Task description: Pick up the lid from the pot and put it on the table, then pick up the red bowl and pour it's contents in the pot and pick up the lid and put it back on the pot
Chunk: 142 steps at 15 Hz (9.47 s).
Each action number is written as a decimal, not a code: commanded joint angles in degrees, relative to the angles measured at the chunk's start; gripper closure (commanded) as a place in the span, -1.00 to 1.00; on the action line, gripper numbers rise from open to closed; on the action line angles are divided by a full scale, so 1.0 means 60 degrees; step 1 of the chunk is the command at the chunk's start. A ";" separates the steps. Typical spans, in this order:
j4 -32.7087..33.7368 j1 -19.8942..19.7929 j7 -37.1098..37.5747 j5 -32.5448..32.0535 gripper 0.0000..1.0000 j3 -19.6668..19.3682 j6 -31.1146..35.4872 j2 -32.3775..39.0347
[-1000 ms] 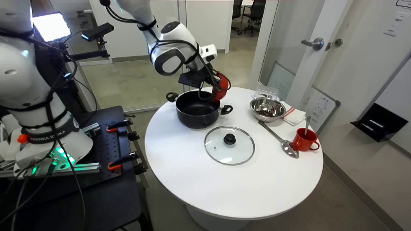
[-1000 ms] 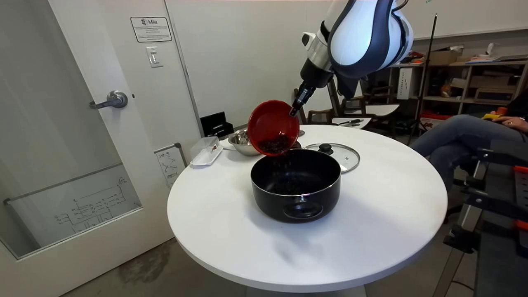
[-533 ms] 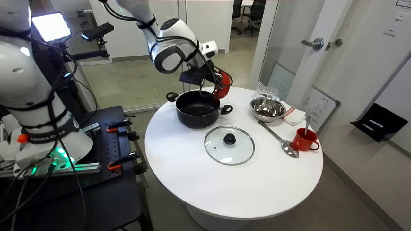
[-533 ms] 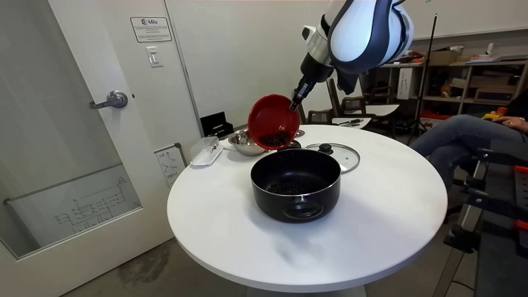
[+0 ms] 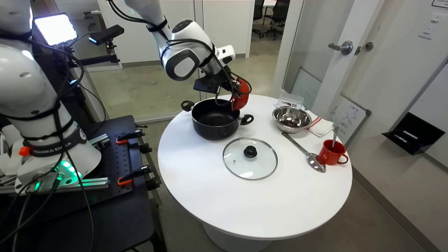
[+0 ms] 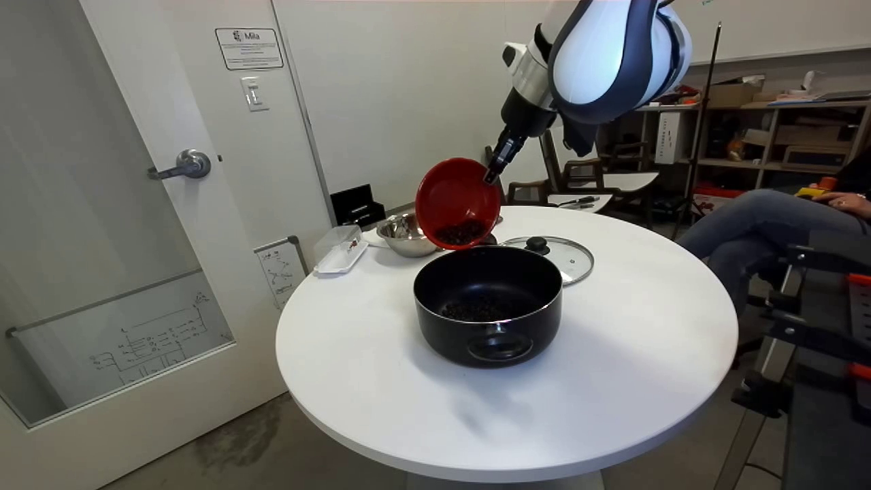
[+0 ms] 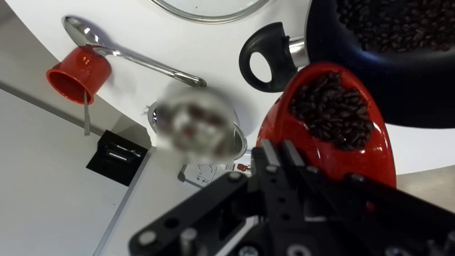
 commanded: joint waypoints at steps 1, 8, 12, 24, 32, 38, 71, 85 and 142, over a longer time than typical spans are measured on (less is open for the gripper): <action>-0.0420 0.0177 0.0023 0.0050 0.96 -0.0091 0.0024 -0.0352; -0.0380 0.0377 -0.0049 0.0047 0.96 -0.0249 0.0010 -0.0730; -0.0361 0.0601 -0.0136 0.0060 0.96 -0.0508 0.0011 -0.0964; -0.0528 0.1879 -0.0614 0.0039 0.96 -0.1797 0.0019 -0.1304; -0.0895 0.2309 -0.0601 -0.0143 0.96 -0.2066 0.0019 -0.1344; -0.1841 0.0708 0.0558 -0.1186 0.96 -0.0299 -0.0838 -0.1850; -0.0772 0.1143 0.0225 -0.0548 0.96 -0.0824 0.0519 -0.0074; 0.0165 0.6099 -0.0813 0.0912 0.96 -0.5055 0.0016 0.0714; -0.1110 0.5673 0.3514 -0.0263 0.96 -0.6169 -0.0161 0.0256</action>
